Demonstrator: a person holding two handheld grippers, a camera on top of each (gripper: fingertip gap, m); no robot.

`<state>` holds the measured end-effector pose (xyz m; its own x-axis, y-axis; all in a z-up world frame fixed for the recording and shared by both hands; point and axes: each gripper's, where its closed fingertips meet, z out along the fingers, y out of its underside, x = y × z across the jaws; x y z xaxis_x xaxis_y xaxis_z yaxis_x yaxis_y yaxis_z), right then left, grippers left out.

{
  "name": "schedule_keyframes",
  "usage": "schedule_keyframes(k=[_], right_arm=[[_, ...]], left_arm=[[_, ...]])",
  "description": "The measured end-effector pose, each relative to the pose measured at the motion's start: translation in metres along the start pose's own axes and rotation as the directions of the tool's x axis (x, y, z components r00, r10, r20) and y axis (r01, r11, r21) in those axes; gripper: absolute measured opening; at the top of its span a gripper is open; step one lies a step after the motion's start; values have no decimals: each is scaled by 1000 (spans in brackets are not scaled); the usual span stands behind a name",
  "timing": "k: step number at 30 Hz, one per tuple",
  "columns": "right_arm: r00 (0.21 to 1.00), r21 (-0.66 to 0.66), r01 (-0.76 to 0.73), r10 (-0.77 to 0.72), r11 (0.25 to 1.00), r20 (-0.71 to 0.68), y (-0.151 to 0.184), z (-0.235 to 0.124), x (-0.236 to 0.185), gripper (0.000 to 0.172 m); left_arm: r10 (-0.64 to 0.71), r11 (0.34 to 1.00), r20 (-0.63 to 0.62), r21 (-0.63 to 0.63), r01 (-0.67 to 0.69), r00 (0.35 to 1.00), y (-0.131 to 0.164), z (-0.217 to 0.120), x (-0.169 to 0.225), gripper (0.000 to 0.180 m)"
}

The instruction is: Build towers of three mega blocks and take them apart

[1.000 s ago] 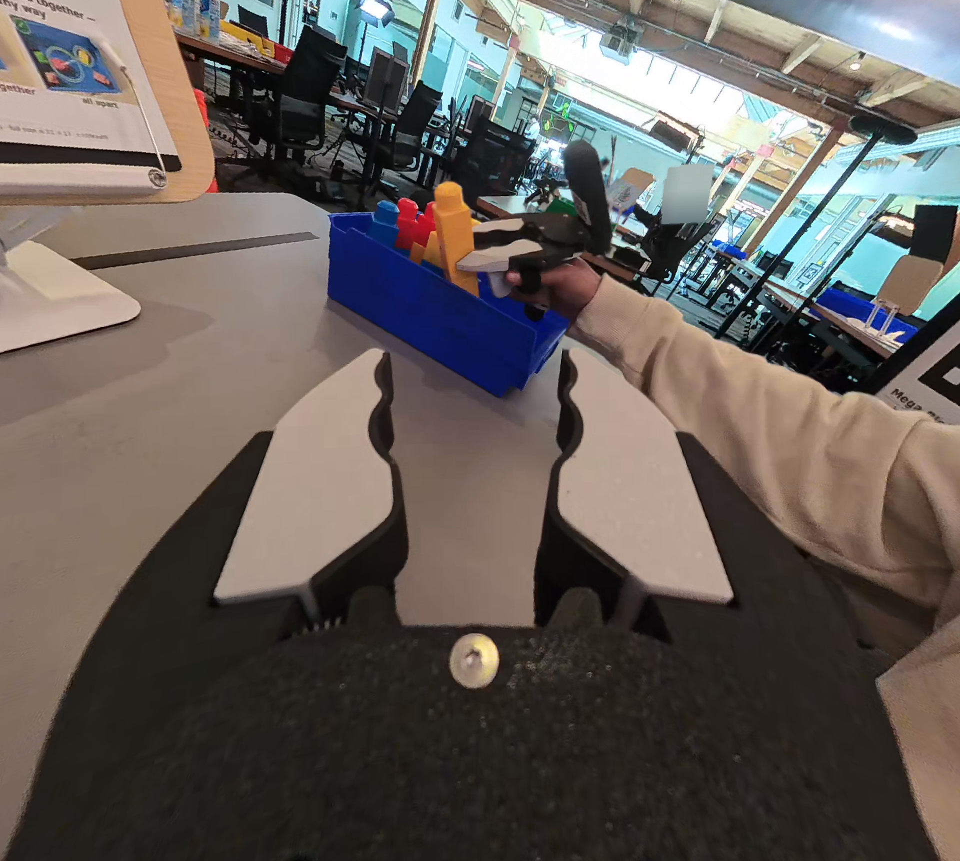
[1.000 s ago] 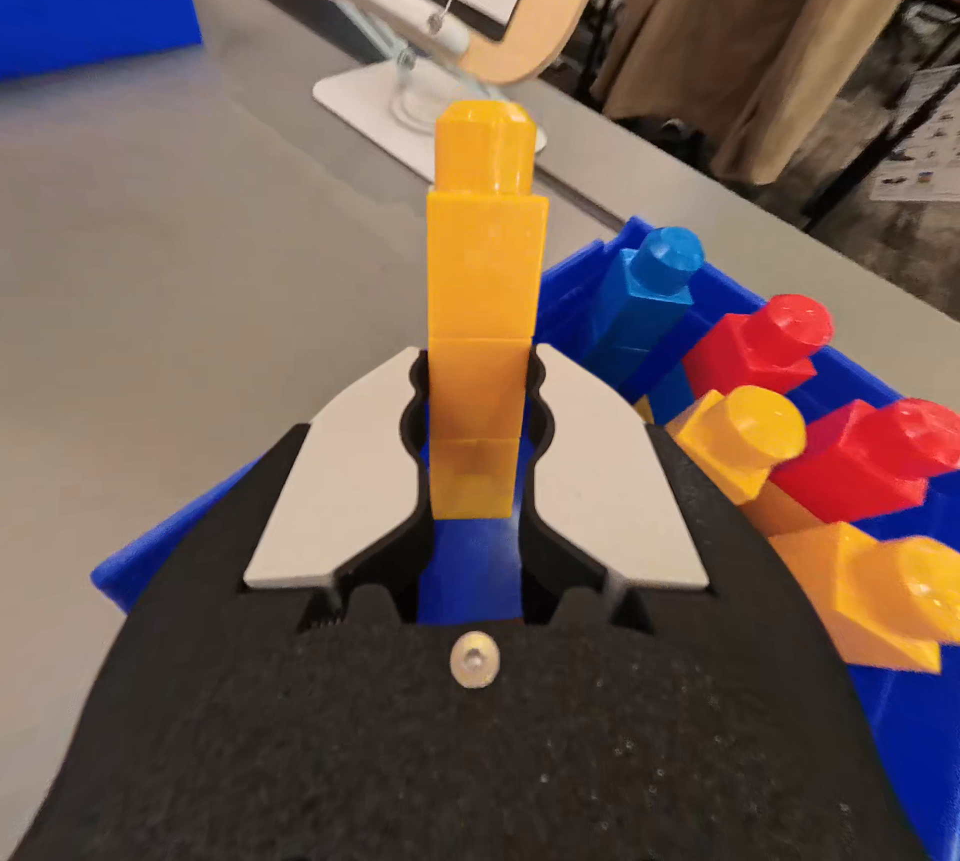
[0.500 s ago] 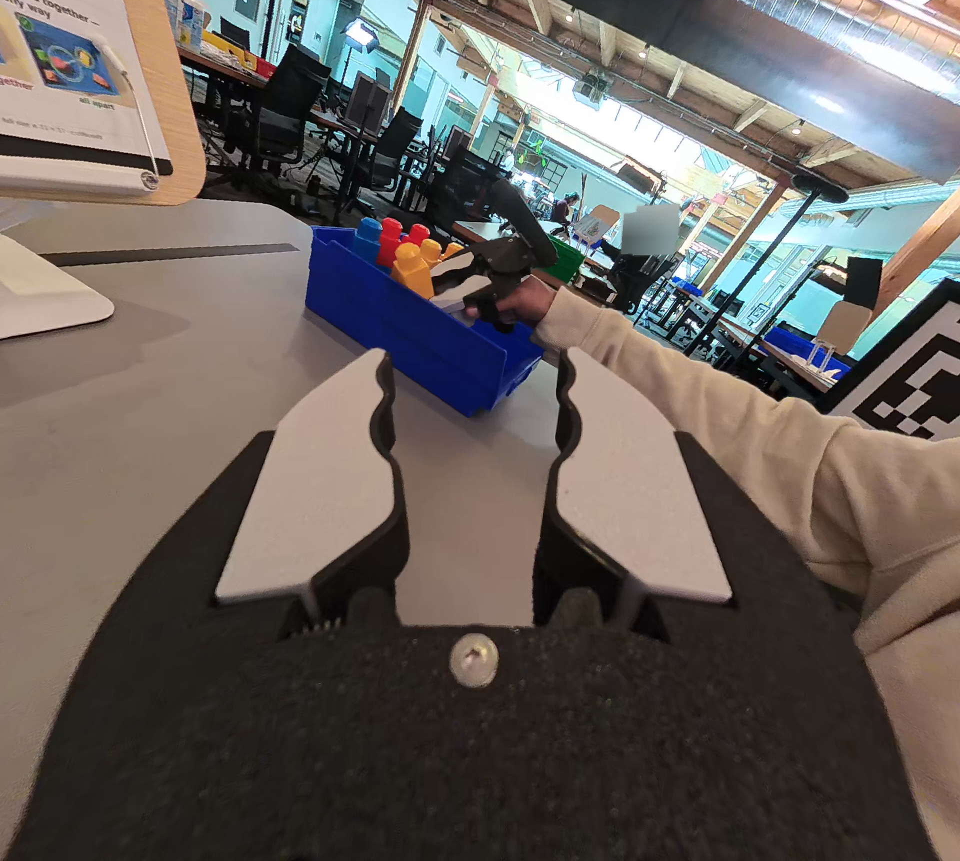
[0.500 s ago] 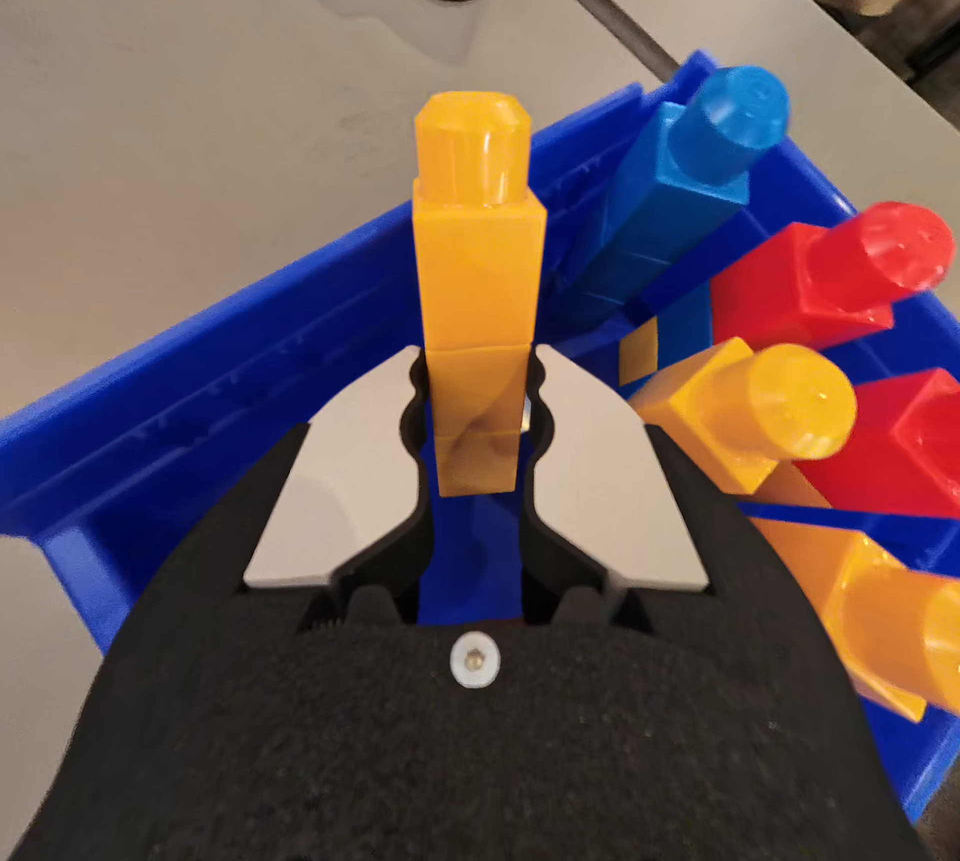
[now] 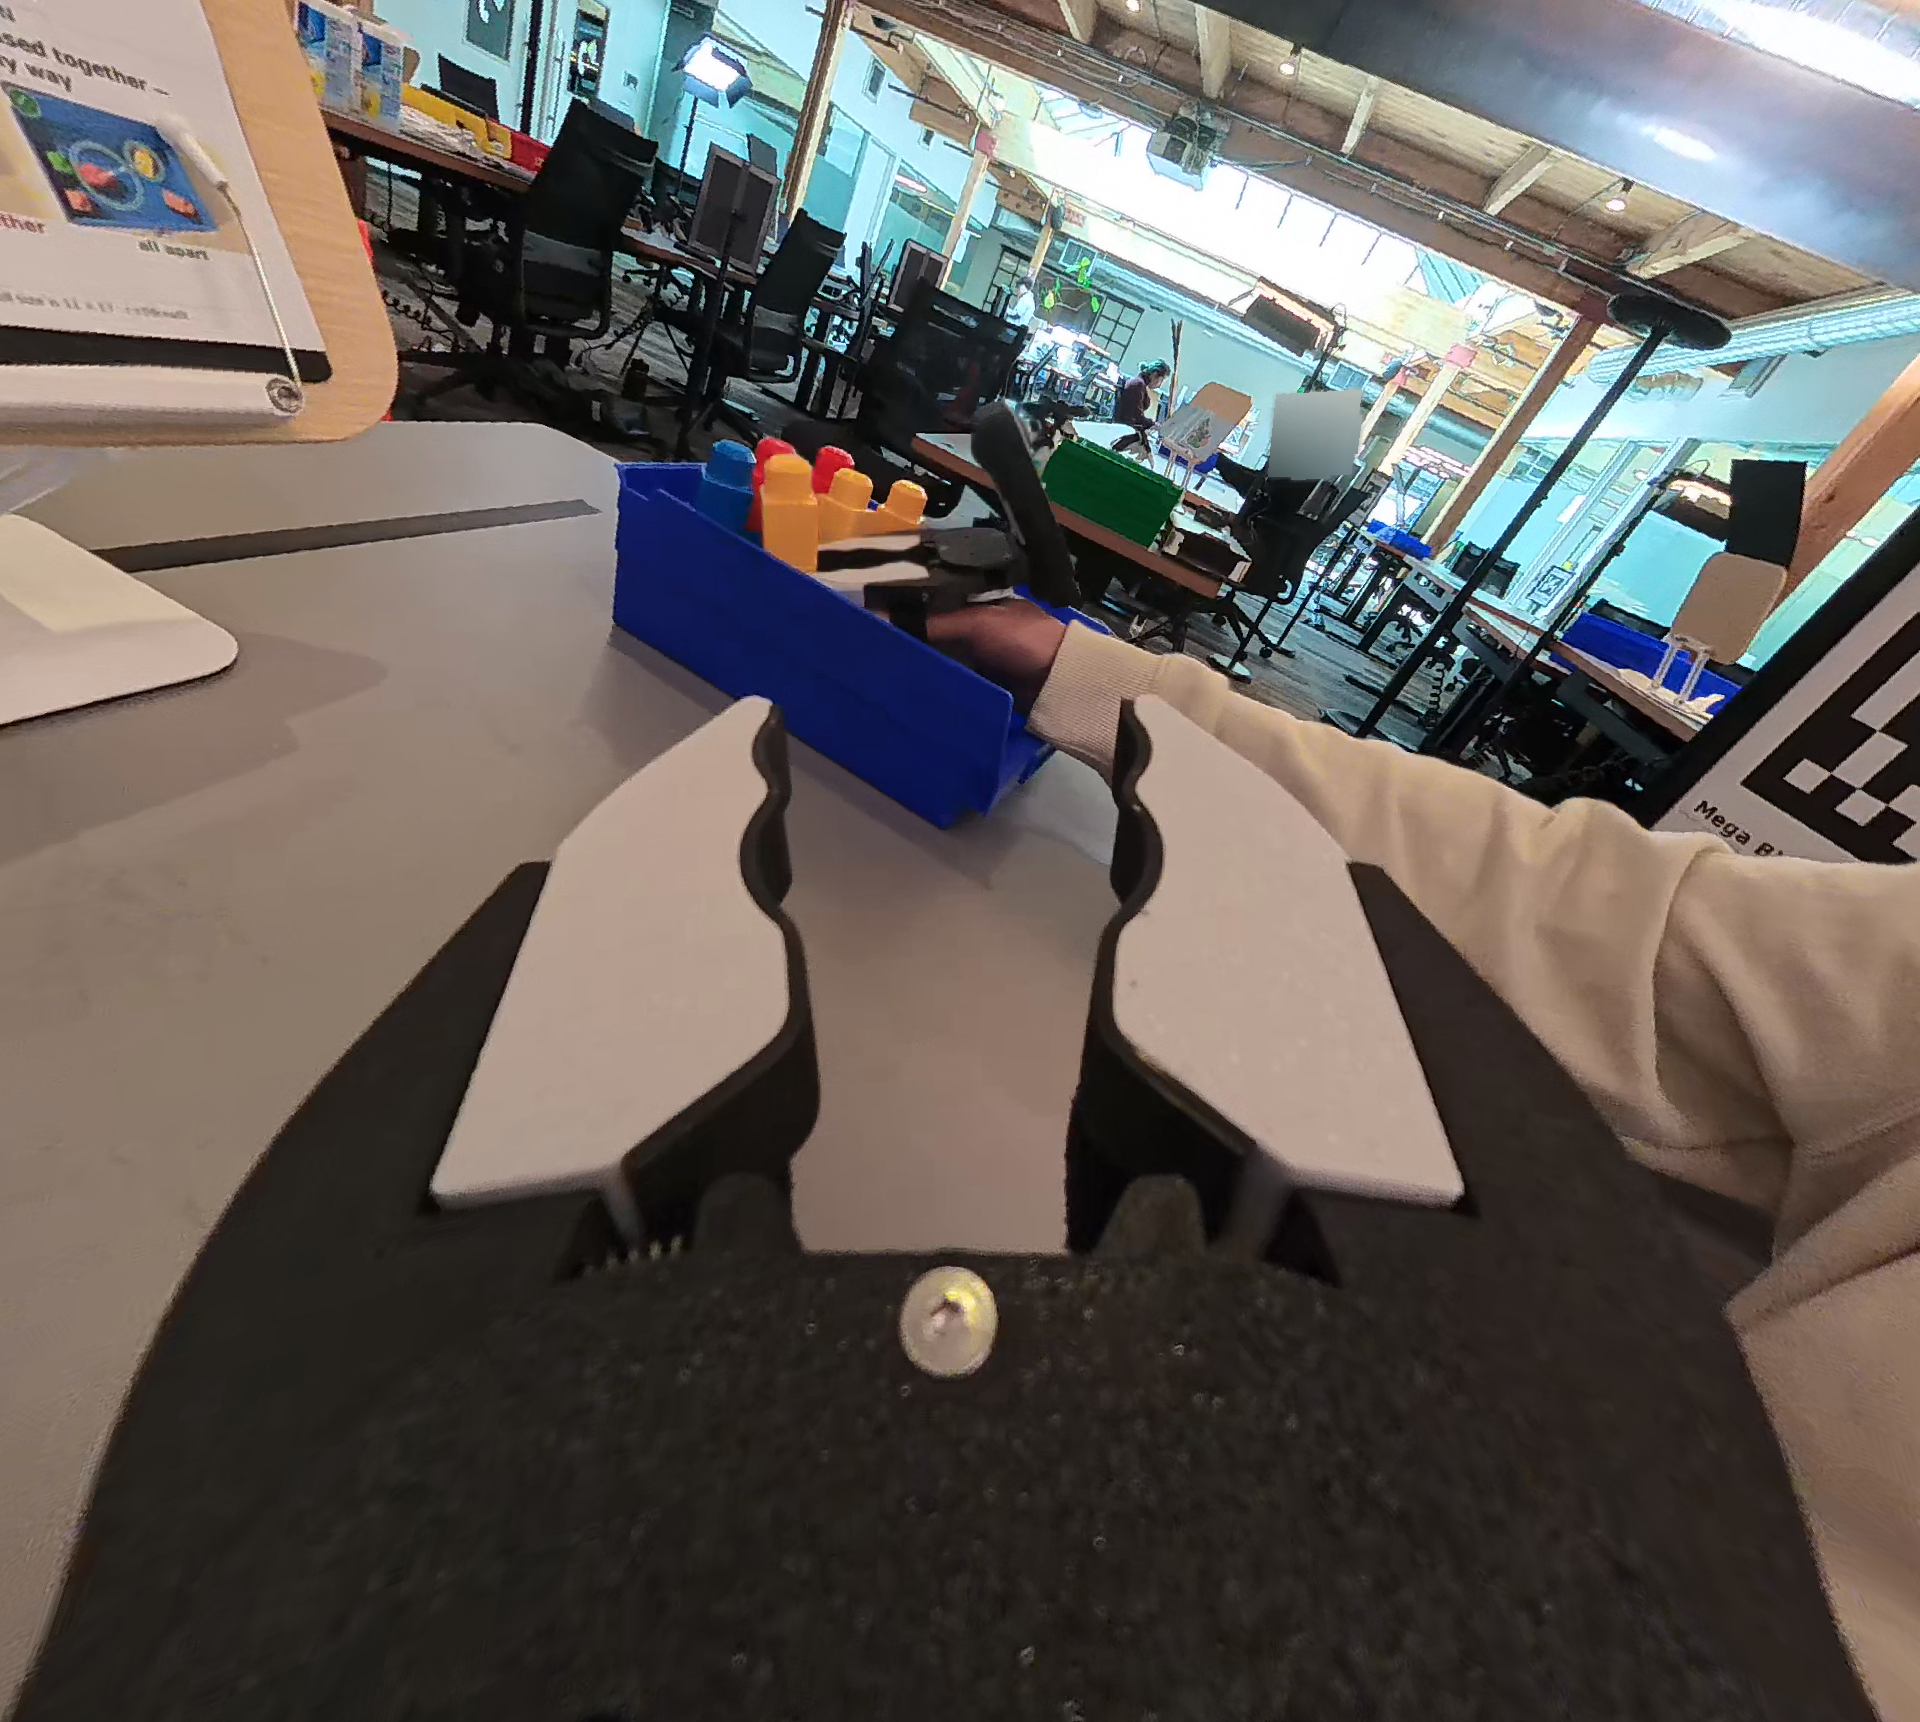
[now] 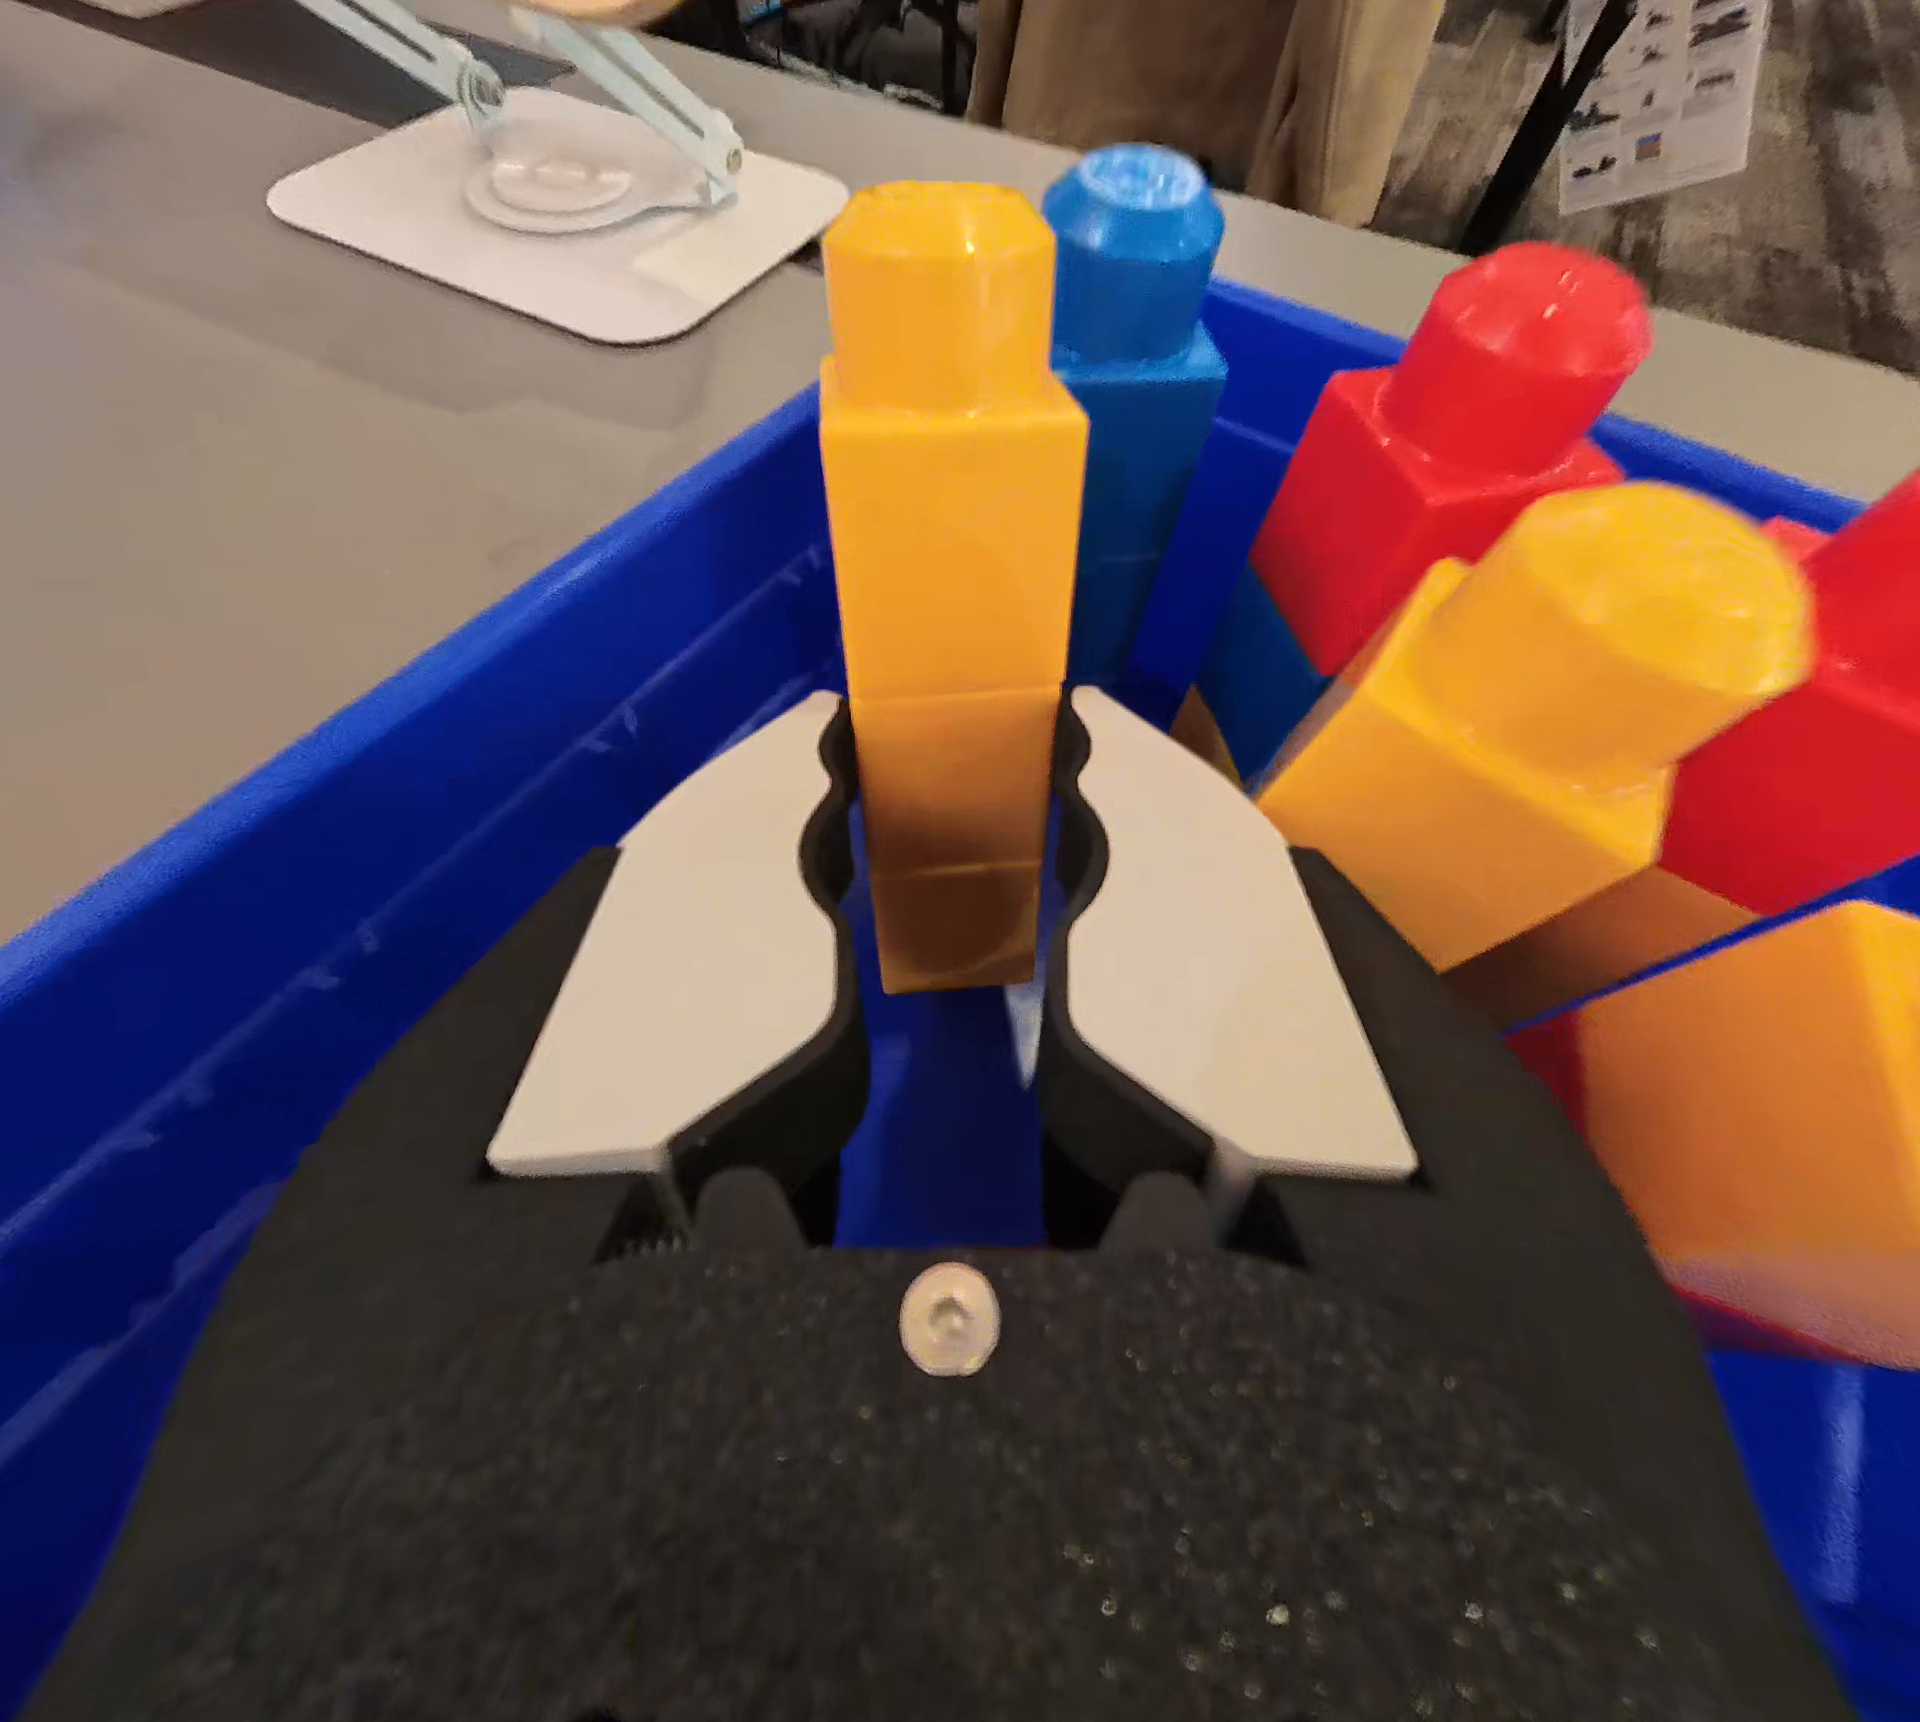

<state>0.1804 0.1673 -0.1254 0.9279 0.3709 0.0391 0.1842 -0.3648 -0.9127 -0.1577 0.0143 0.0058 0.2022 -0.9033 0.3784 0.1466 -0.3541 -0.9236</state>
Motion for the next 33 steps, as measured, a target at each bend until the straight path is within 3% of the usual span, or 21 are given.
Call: schedule_keyframes(k=[14,22,26,28,31,33], right_arm=[[1000,-29,-23,23,999,7,13,-1,1,37],[1000,-35,21,-20,999,12,8,-16,-5,55],[998,-20,52,-53,998,-38,-5,-56,-8,64],[986,55,122,-115,991,-118,-24,-92,-13,62],[951,217,245,-191,945,-241,-65,-147,-47,60],[961,345,249,-187,905,-201,-88,-166,-95,51]], left_arm=[[-4,1000,-16,-13,4,1000,4,3,3,60],[-11,999,-29,-30,10,1000,9,8,7,61],[-8,999,-23,-39,7,1000,10,8,7,61],[-6,999,21,-53,7,1000,13,7,0,60],[37,995,188,-93,-20,981,22,3,-25,61],[100,992,354,-105,-67,930,26,-5,-49,62]])
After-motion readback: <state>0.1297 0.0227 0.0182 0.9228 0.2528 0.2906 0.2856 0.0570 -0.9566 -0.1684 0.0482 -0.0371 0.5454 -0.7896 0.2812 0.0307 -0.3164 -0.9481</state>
